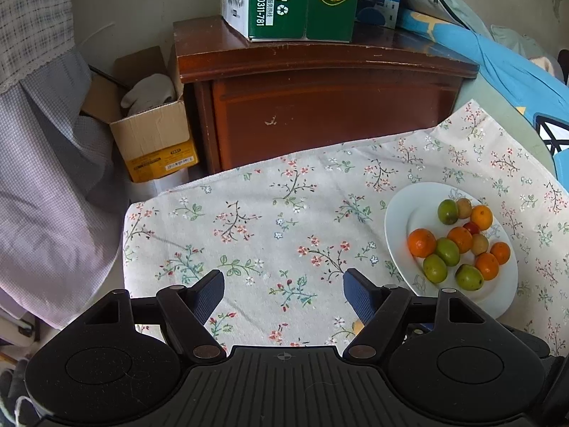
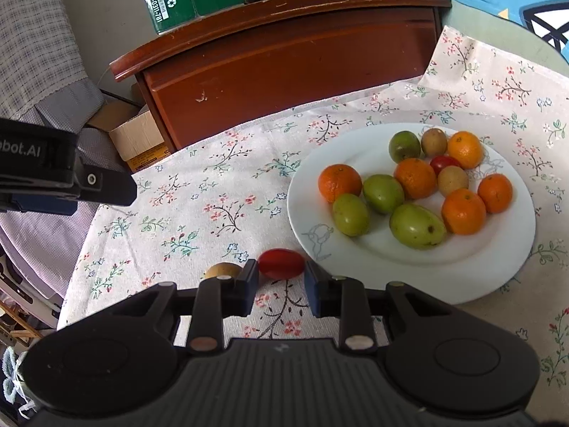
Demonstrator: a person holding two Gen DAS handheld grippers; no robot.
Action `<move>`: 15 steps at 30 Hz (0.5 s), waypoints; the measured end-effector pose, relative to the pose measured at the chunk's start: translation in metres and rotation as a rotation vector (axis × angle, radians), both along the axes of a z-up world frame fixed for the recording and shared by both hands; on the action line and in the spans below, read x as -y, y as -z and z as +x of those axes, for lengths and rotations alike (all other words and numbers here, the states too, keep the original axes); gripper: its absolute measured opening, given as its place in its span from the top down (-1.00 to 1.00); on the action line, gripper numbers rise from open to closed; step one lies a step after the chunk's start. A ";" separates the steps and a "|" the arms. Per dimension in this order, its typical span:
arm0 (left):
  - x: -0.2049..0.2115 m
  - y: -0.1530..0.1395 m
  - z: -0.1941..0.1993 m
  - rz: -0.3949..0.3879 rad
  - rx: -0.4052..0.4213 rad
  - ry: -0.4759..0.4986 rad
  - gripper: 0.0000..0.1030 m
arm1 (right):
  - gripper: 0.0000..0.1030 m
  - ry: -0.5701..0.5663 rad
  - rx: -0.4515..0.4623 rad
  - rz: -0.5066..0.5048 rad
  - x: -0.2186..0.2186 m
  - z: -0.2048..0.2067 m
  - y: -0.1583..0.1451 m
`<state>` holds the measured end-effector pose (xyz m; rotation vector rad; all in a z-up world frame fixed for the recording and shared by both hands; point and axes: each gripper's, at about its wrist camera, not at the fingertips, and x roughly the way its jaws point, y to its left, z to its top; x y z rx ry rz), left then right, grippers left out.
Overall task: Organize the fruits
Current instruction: 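Close the right tool on the cherry tomato while the left tool approaches a brown kiwi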
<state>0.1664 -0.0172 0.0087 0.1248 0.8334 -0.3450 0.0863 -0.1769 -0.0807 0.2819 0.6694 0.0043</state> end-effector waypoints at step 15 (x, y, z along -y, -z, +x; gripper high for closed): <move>0.018 0.020 -0.012 0.029 -0.039 0.143 -0.44 | 0.49 -0.113 -0.025 0.003 0.010 -0.019 -0.004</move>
